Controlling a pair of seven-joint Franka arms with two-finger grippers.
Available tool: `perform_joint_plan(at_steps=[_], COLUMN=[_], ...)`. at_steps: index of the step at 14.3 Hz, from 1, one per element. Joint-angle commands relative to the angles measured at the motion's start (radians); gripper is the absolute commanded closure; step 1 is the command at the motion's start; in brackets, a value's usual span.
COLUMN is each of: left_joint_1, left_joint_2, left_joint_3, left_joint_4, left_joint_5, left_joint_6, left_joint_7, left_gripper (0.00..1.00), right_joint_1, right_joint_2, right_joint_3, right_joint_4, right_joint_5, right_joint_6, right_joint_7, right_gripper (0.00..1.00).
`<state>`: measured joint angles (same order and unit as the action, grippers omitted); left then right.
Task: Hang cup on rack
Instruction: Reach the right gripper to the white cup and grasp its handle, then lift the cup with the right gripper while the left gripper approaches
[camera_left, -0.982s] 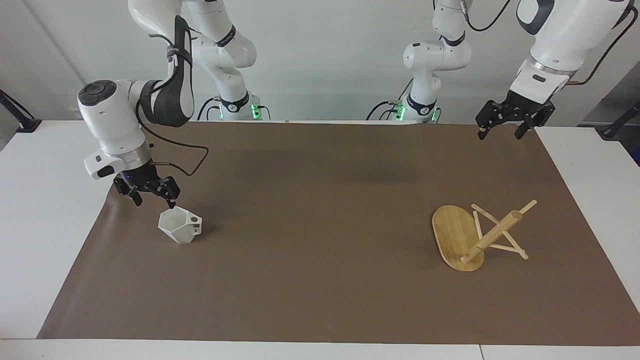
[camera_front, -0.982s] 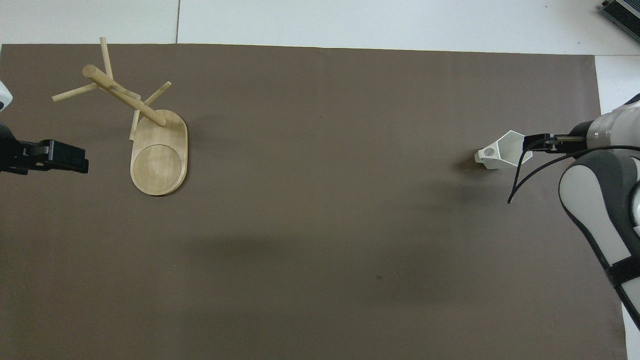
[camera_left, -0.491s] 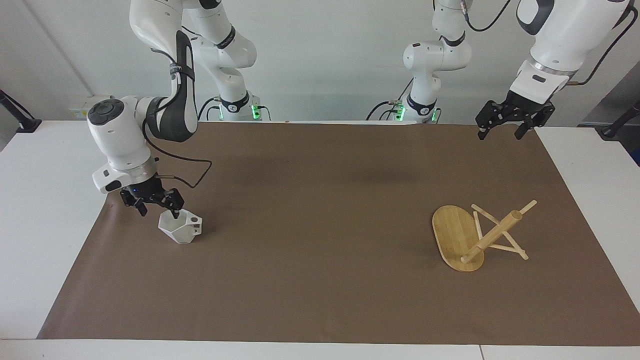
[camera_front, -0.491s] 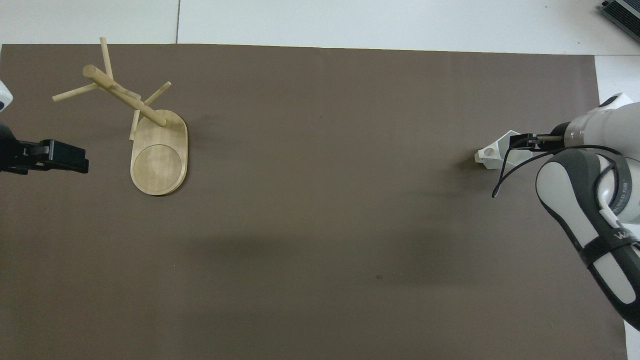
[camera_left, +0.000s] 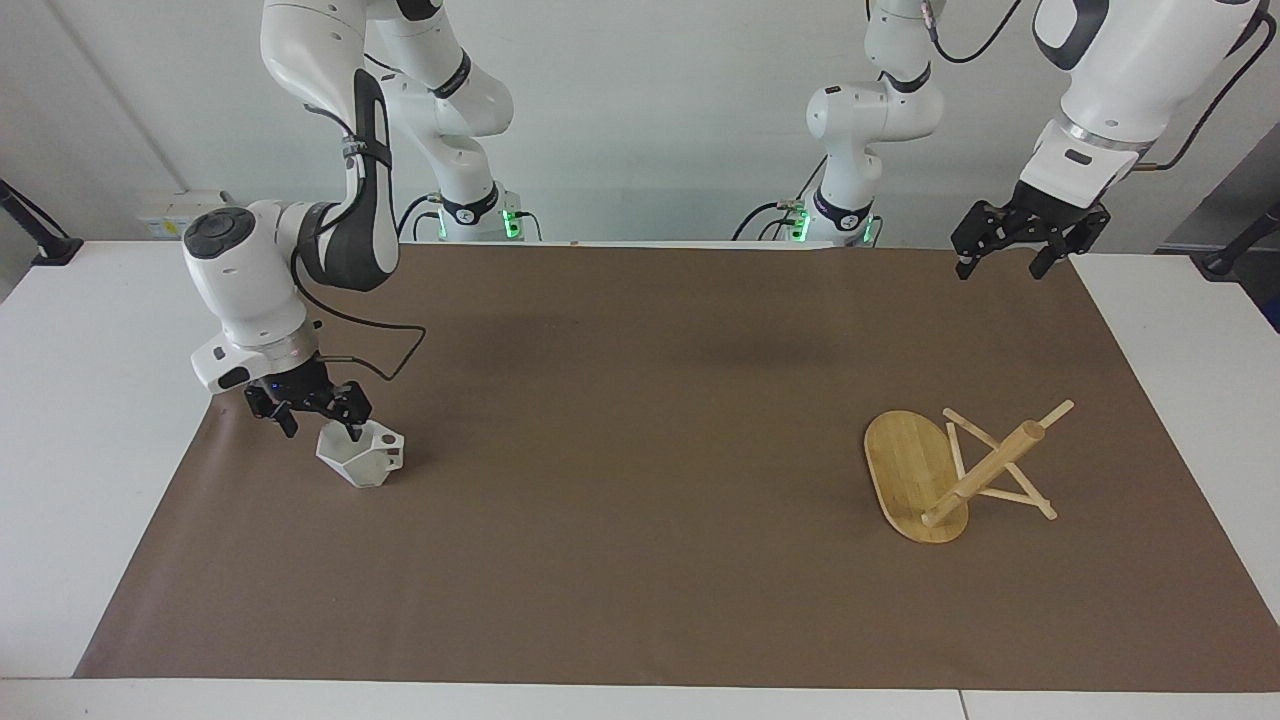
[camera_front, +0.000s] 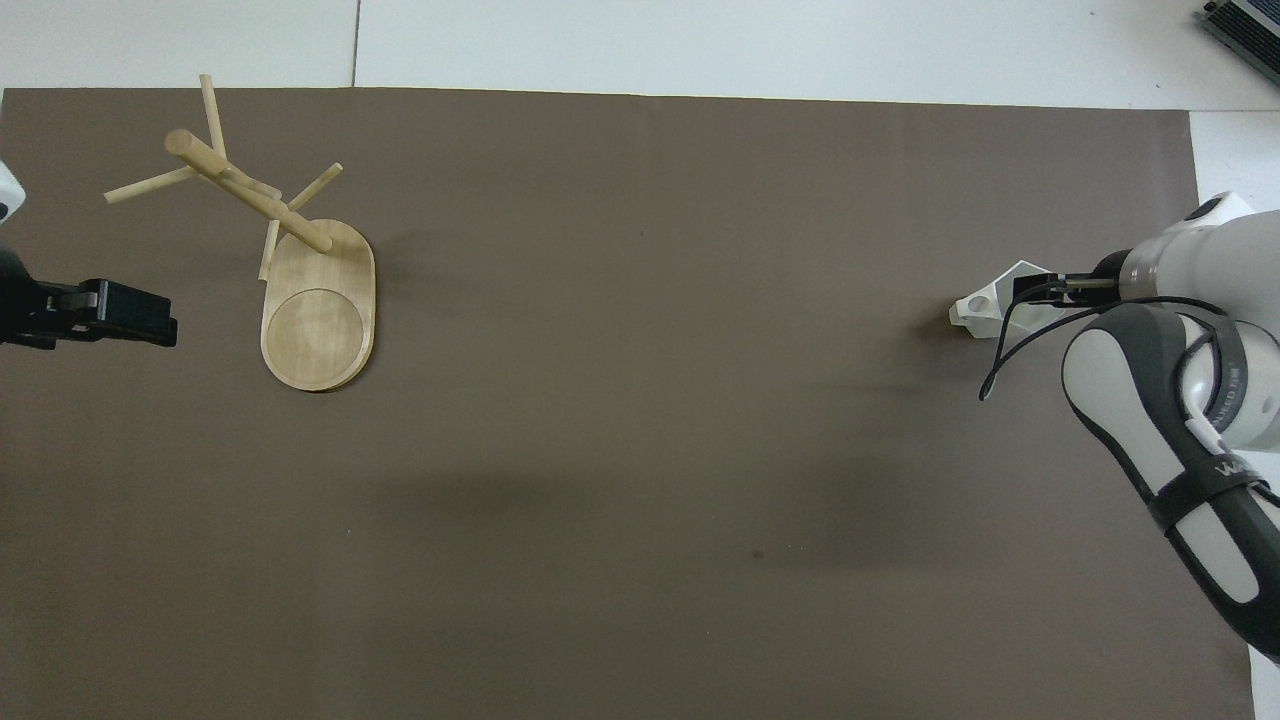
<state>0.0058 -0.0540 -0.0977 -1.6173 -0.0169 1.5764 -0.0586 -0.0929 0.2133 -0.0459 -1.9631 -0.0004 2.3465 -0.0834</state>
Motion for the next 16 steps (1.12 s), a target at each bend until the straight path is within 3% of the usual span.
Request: perform_joint_plan(at_steps=[1, 4, 11, 13, 16], left_joint_1=[0.006, 0.006, 0.006, 0.006, 0.006], left_joint_2=[-0.027, -0.027, -0.027, -0.027, -0.027], left_joint_3=[-0.005, -0.005, -0.005, -0.005, -0.005], left_joint_4=[-0.027, -0.027, -0.027, -0.027, -0.027], left_joint_5=[0.017, 0.017, 0.017, 0.017, 0.017], left_joint_6=[-0.004, -0.004, -0.004, -0.004, -0.004], left_joint_7=[-0.007, -0.009, -0.007, -0.007, -0.007], left_gripper=[0.0, 0.0, 0.0, 0.0, 0.0], right_joint_1=[-0.016, -0.03, -0.03, -0.03, -0.03], right_joint_2=[-0.014, -0.018, -0.022, -0.022, -0.022], right_joint_3=[0.004, 0.004, 0.004, 0.004, 0.004], right_joint_4=[-0.026, -0.043, -0.053, -0.051, -0.051], right_joint_5=[-0.009, -0.009, -0.009, -0.009, -0.009], right_joint_6=[0.025, 0.027, 0.027, 0.025, 0.02], right_joint_7=[-0.047, -0.084, -0.081, -0.082, -0.078], right_gripper=[0.0, 0.07, 0.1, 0.2, 0.51])
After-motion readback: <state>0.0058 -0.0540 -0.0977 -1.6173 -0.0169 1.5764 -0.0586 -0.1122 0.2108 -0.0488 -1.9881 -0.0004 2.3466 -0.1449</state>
